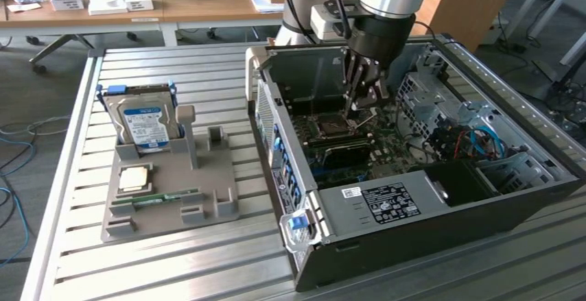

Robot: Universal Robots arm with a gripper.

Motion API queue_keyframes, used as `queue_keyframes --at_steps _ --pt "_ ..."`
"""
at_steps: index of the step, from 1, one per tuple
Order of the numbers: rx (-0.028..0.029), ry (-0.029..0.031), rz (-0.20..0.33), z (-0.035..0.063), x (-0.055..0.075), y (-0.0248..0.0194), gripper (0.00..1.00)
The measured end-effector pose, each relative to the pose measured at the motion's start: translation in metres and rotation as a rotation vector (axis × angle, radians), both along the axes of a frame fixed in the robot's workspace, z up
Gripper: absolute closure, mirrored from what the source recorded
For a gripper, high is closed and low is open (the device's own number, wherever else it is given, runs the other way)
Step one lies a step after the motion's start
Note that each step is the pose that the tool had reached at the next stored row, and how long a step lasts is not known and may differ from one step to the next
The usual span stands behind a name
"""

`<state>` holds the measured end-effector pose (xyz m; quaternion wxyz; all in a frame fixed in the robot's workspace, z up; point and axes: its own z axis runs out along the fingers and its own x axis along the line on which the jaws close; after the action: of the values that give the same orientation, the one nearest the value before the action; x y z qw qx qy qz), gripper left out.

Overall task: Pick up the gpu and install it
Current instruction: 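Press down on the gpu until it lock into place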

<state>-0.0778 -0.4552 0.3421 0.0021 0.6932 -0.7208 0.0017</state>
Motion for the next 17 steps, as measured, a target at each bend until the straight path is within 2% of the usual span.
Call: queue_keyframes --at_steps 3,17 --pt "0.0003 -0.0001 0.000 -0.0017 0.000 0.0001 0.89" --pt "-0.0002 0.0001 0.000 -0.0271 0.000 0.0006 0.89"
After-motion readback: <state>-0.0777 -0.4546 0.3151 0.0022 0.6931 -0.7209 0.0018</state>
